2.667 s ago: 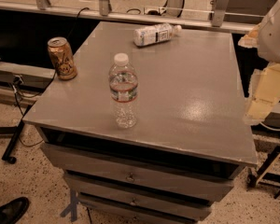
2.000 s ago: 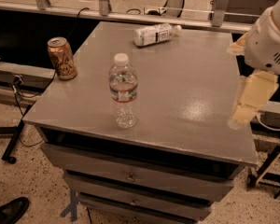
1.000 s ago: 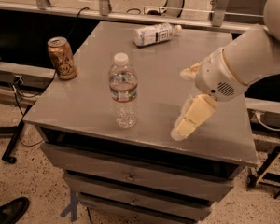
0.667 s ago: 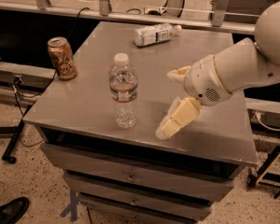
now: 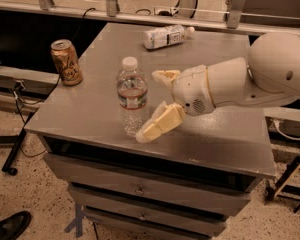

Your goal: Knock water bottle over

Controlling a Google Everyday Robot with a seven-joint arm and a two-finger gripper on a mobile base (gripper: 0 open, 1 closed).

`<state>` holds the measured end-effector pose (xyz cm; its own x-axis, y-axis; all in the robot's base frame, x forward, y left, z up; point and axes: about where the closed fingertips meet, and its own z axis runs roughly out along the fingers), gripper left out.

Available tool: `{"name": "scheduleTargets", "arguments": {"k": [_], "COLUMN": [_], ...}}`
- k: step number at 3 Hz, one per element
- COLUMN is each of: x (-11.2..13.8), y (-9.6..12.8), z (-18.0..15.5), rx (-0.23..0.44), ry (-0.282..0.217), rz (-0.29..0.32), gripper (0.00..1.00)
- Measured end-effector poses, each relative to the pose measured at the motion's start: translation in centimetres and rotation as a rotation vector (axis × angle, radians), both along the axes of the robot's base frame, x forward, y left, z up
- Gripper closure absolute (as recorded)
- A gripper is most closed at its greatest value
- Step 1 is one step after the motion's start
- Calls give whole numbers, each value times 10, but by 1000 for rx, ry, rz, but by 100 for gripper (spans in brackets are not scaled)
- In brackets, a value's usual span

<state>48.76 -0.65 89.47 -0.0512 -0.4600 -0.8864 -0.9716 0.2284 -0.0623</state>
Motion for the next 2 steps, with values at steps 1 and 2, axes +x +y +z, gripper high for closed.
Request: {"name": "scheduleTargets", "arguments": {"k": [1, 2], "x": [0, 2], "y": [30, 49], "z": [-4, -14], "rx": [71, 114], "ry": [10, 47], "rz": [17, 10], "gripper": [18, 40]}}
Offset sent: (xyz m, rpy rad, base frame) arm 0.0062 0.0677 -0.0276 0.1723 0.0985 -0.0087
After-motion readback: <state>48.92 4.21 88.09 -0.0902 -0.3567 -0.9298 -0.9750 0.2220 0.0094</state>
